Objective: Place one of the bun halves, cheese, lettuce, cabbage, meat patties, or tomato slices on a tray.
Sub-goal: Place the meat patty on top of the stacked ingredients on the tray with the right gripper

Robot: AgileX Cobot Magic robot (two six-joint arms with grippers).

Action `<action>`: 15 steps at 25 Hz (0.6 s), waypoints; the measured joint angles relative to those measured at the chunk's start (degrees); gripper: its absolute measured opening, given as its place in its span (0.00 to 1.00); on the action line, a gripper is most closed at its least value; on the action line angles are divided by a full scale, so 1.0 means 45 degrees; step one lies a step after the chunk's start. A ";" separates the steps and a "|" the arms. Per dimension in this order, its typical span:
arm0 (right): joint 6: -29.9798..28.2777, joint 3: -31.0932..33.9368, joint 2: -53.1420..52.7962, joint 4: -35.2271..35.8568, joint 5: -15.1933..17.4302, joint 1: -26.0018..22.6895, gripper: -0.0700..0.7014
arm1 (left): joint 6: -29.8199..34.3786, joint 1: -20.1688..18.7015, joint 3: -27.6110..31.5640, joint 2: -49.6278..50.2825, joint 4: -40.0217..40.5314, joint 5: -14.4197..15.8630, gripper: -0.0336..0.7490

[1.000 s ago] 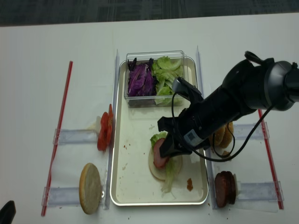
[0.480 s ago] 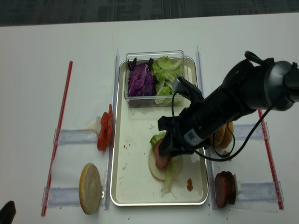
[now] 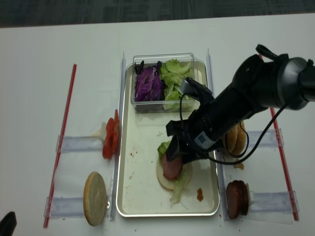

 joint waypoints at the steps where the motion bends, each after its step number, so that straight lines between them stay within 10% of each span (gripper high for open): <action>1: 0.0422 -0.0210 0.0000 -0.0508 0.0135 0.0000 0.58 | 0.0000 0.0000 0.0000 0.0000 0.0000 0.0000 0.42; 15: 0.4173 -0.2707 0.0000 -0.4809 0.2367 0.0000 0.58 | 0.0000 0.0000 0.0000 0.0000 0.0000 0.0000 0.42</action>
